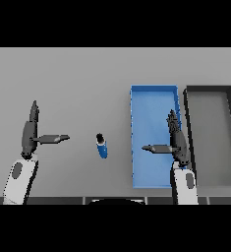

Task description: Pick up the blue pipe and place it into the blue bin.

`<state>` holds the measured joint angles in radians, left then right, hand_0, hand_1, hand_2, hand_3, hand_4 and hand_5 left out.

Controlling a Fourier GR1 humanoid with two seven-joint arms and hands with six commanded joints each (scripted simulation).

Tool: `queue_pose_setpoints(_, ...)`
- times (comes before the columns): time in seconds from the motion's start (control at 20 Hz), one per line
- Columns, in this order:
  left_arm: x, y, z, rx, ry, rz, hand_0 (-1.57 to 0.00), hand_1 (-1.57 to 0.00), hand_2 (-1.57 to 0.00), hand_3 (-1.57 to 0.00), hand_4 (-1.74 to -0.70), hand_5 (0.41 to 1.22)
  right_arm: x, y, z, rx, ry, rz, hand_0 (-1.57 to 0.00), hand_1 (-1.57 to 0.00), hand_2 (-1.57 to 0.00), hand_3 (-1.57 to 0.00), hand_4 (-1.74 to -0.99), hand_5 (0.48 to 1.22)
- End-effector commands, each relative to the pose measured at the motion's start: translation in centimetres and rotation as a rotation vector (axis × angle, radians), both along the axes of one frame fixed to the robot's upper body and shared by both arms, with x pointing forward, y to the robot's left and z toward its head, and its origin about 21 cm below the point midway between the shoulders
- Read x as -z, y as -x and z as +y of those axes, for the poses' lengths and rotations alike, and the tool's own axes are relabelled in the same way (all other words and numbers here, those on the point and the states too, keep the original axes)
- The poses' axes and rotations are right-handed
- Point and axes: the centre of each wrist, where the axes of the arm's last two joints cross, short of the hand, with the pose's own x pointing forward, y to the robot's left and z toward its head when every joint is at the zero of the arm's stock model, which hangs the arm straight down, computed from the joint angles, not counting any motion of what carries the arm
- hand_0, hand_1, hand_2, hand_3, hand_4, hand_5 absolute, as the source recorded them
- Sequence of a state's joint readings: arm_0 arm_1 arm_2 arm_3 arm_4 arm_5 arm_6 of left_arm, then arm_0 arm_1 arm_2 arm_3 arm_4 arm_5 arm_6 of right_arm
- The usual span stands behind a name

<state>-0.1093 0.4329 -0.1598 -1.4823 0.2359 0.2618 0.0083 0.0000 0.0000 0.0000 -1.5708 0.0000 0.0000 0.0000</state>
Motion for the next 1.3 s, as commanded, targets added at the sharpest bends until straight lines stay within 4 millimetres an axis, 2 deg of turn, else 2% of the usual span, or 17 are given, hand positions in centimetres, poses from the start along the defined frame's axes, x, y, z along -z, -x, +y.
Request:
queue_pose_setpoints(0.0,0.0,0.0,-0.1,0.001,0.0,-0.005,0.0,0.0,0.0,0.0,-0.97,0.593,0.0,0.0,-0.1,0.002,0.0,0.0,0.0,0.0,0.0,0.0,-1.205,0.629)
queue_pose_setpoints(0.25,-0.1,0.1,-0.9,0.007,0.003,-0.008,0.0,0.0,0.0,0.0,-0.97,0.593,0.0,0.1,-1.2,0.003,0.002,0.004,0.0,0.0,0.0,0.0,-1.205,0.629)
queue_pose_setpoints(0.35,0.5,1.5,1.6,0.189,-0.117,-0.006,0.0,0.0,0.0,0.0,-0.96,0.592,-0.7,1.9,-2.9,-0.059,0.222,-0.134,0.0,0.0,0.0,0.0,-1.201,0.628)
queue_pose_setpoints(0.4,0.5,1.6,2.3,0.229,-0.148,0.002,0.0,0.0,0.0,0.0,-0.96,0.59,-0.9,2.5,-2.9,-0.075,0.265,-0.138,0.0,0.0,0.0,0.0,-1.197,0.627)
queue_pose_setpoints(0.7,0.1,2.0,3.0,0.378,-0.141,0.004,0.0,0.0,0.0,0.0,-0.97,0.594,-1.6,2.8,-2.9,-0.101,0.31,-0.13,0.0,0.0,0.0,0.0,-1.197,0.621)
queue_pose_setpoints(0.85,-0.3,3.4,2.9,0.488,-0.164,0.035,0.0,0.0,0.0,0.0,-1.01,0.561,-1.9,2.6,-2.9,-0.107,0.32,-0.129,0.0,0.0,0.0,0.0,-1.18,0.617)
queue_pose_setpoints(0.95,-0.4,3.9,1.8,0.569,-0.156,0.058,0.0,0.0,0.0,0.0,-1.05,0.535,-1.5,2.6,-2.9,-0.107,0.32,-0.121,0.0,0.0,0.0,0.0,-1.176,0.615)
queue_pose_setpoints(1.1,0.2,4.7,-1.0,0.675,-0.151,0.129,0.0,0.0,0.0,0.0,-1.11,0.497,-1.6,2.8,-2.9,-0.106,0.337,-0.118,0.0,0.0,0.0,0.0,-1.164,0.617)
queue_pose_setpoints(1.25,0.7,5.0,-3.4,0.74,-0.171,0.15,0.0,0.0,0.0,0.0,-1.14,0.464,-1.9,2.7,-3.2,-0.102,0.32,-0.113,0.0,0.0,0.0,0.0,-1.189,0.619)
